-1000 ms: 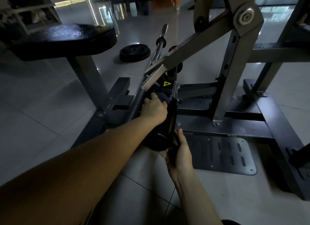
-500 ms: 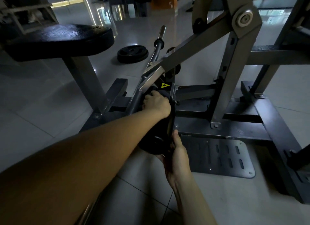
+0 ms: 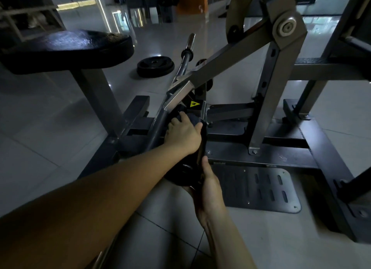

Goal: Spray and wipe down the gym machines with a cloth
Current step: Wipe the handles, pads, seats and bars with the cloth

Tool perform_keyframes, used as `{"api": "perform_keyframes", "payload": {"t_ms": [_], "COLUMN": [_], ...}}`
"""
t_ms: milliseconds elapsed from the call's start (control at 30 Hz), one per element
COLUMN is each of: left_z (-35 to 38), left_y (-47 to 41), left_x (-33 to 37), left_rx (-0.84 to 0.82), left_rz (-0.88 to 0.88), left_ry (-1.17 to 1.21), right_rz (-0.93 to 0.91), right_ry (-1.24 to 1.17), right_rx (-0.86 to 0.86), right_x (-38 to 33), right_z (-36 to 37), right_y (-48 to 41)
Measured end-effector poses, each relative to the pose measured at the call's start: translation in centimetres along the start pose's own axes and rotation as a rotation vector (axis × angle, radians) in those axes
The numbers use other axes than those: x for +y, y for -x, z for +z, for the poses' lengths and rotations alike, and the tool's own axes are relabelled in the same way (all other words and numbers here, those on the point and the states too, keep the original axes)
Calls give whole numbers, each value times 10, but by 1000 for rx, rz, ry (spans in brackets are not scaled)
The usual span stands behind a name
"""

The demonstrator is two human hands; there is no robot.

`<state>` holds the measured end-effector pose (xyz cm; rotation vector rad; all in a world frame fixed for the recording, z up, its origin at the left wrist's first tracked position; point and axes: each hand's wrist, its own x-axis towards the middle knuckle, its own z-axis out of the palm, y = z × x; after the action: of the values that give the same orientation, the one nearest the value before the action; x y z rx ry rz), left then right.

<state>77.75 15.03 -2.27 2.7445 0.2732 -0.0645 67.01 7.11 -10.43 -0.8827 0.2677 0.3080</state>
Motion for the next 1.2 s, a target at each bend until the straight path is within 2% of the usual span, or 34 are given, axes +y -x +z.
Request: {"api": "perform_keyframes", "payload": {"t_ms": [167,433,567,700,833,1100,1200], "left_z": [-5,-4,-2,-1,-7,-5,-1], "left_y": [-39,61,29,-19,-32,50,88], "left_x": [13,-25,-13,7,1,-45,-55], "left_rx": [-42,-81,-48,-39,-107,-127,-61], "left_rz": [-155,70,72,-52,-103,-9,27], "left_ry": [123,-36,-27,90,219,312,284], "right_rz": [-5,10,4,2,5,29,30], "right_ry": [13,-2,7,24,19,45,53], "right_rx": [-14,-7,-22,-26,-8,11,10], "right_x": [1,0,1,1,2,0,-6], "right_z": [-3,-5,-7,-7,-8,-8,-6], "right_y": [-1,0,-3,-2,-1,-2,2]}}
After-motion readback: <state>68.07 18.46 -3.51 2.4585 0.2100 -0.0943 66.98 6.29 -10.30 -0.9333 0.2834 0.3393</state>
